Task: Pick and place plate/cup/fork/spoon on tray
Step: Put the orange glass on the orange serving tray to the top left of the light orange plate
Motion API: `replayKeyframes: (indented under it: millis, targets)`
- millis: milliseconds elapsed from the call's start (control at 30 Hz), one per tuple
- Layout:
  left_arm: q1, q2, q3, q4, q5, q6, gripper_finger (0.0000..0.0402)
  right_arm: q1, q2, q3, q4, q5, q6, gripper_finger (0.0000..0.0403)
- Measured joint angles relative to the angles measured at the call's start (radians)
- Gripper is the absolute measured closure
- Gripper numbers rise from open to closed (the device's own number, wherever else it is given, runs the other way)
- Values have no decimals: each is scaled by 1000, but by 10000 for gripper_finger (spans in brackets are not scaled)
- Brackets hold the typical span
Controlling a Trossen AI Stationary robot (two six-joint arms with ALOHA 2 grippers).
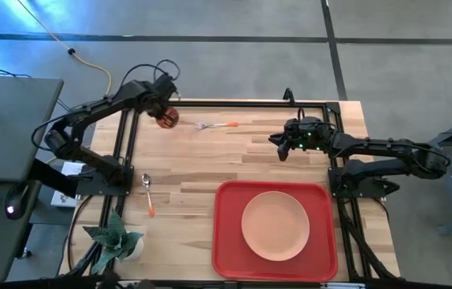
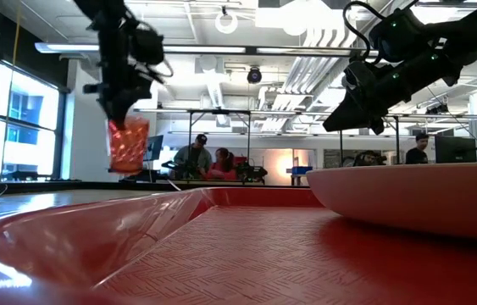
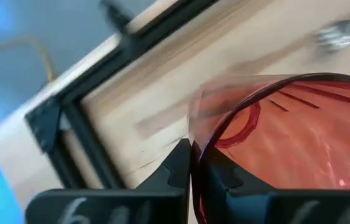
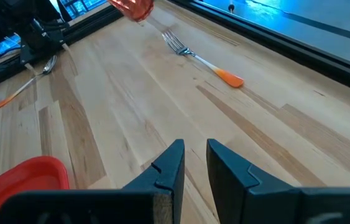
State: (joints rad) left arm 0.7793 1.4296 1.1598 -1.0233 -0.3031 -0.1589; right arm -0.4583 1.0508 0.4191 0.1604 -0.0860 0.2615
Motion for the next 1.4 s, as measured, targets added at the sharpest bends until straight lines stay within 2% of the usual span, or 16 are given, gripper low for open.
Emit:
replayKeyframes:
  millis: [200,333,467,600,800,933,1133,1400]
  targets:
    - [-186,0,112,57,63,6,395,0,0,0,7,9,10,345]
    - [-348,12,116,167,92,47,397,0,0,0,18,43,10,345]
    - [-499,53,116,306,193,84,397,0,0,0,39,57,11,345]
    - [-600,116,128,403,262,85,397,0,0,0,74,57,27,345]
    - [-698,264,206,345,278,93,397,0,0,0,95,52,45,345]
    - [-744,354,275,282,303,162,397,0,0,0,92,52,44,345]
    - [-792,472,378,267,387,215,397,0,0,0,84,52,45,345]
    - [-821,579,470,202,391,200,396,26,0,0,3,47,100,345]
